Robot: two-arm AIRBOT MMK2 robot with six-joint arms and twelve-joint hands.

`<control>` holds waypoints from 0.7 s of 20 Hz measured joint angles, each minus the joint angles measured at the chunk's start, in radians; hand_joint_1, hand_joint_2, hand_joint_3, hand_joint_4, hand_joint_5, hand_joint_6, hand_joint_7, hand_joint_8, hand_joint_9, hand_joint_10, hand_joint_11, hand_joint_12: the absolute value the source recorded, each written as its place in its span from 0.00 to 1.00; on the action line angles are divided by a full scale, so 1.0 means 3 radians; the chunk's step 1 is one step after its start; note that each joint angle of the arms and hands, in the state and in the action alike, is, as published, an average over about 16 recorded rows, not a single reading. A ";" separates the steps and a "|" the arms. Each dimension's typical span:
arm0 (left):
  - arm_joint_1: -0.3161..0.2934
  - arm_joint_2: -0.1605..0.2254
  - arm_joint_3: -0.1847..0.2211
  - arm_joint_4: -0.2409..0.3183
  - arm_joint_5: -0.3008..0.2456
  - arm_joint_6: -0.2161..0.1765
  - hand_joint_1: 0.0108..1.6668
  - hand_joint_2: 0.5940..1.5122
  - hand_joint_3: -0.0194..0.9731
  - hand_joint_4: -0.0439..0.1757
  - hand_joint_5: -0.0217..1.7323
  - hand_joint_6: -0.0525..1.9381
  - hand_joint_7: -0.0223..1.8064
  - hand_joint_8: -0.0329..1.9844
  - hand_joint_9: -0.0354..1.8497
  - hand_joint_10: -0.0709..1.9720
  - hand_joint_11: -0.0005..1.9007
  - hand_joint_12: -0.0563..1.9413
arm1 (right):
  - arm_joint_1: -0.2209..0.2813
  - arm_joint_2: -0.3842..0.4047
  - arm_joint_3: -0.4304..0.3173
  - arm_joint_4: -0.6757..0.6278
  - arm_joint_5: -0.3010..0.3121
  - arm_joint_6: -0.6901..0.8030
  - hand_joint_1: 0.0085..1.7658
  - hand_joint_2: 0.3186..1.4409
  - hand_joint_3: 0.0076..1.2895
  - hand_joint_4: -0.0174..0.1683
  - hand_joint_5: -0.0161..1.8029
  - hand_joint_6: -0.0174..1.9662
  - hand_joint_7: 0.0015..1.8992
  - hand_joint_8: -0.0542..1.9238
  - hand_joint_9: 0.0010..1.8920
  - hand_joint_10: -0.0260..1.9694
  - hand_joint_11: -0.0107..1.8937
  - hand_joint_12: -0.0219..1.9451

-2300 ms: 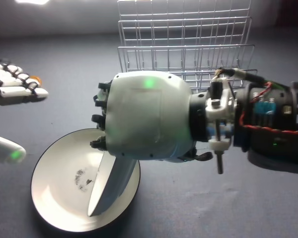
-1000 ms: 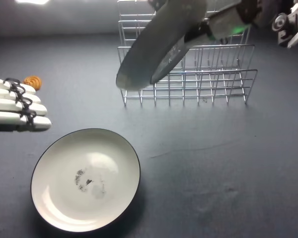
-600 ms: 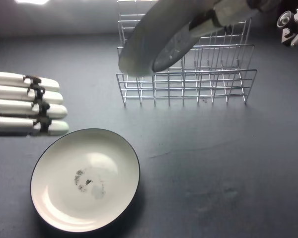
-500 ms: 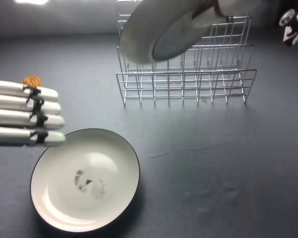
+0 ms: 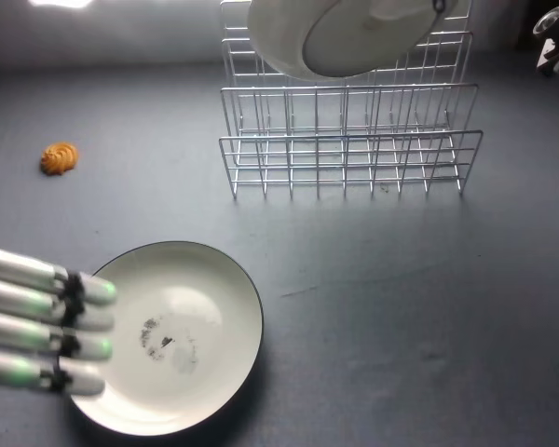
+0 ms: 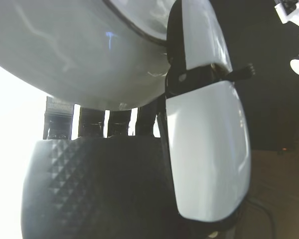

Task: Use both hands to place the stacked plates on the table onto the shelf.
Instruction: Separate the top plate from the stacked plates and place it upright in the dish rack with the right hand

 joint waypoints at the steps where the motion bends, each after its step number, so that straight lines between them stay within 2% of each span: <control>1: 0.0018 -0.0005 -0.0020 0.0038 0.0000 -0.0009 0.00 0.53 0.02 0.23 0.03 0.03 0.03 0.02 0.03 0.04 0.01 0.03 | 0.0000 -0.0012 0.0017 0.0023 -0.0018 -0.0003 0.72 0.57 0.00 0.05 0.53 0.44 0.57 0.53 0.59 0.38 0.46 0.60; 4: 0.0063 -0.0019 -0.0085 0.0127 0.0075 -0.0052 0.00 0.53 0.02 0.23 0.03 0.03 0.03 0.02 0.03 0.04 0.01 0.03 | -0.0004 -0.0057 0.0078 0.0096 -0.0075 -0.0018 0.72 0.58 0.00 0.05 0.54 0.44 0.56 0.54 0.58 0.38 0.45 0.60; 7: 0.0095 -0.0031 -0.0152 0.0181 0.0239 -0.0122 0.00 0.53 0.02 0.23 0.03 0.03 0.03 0.02 0.03 0.04 0.01 0.03 | -0.0017 -0.0104 0.0143 0.0159 -0.0123 -0.0032 0.72 0.58 0.00 0.05 0.54 0.43 0.56 0.54 0.58 0.38 0.45 0.61; 14: 0.0142 -0.0021 -0.0283 0.0148 0.0832 -0.0374 0.00 0.54 0.02 0.23 0.03 0.03 0.03 0.02 0.03 0.04 0.01 0.03 | -0.0079 -0.0213 0.0271 0.0303 -0.0236 -0.0046 0.72 0.59 0.00 0.05 0.55 0.41 0.57 0.53 0.58 0.38 0.45 0.61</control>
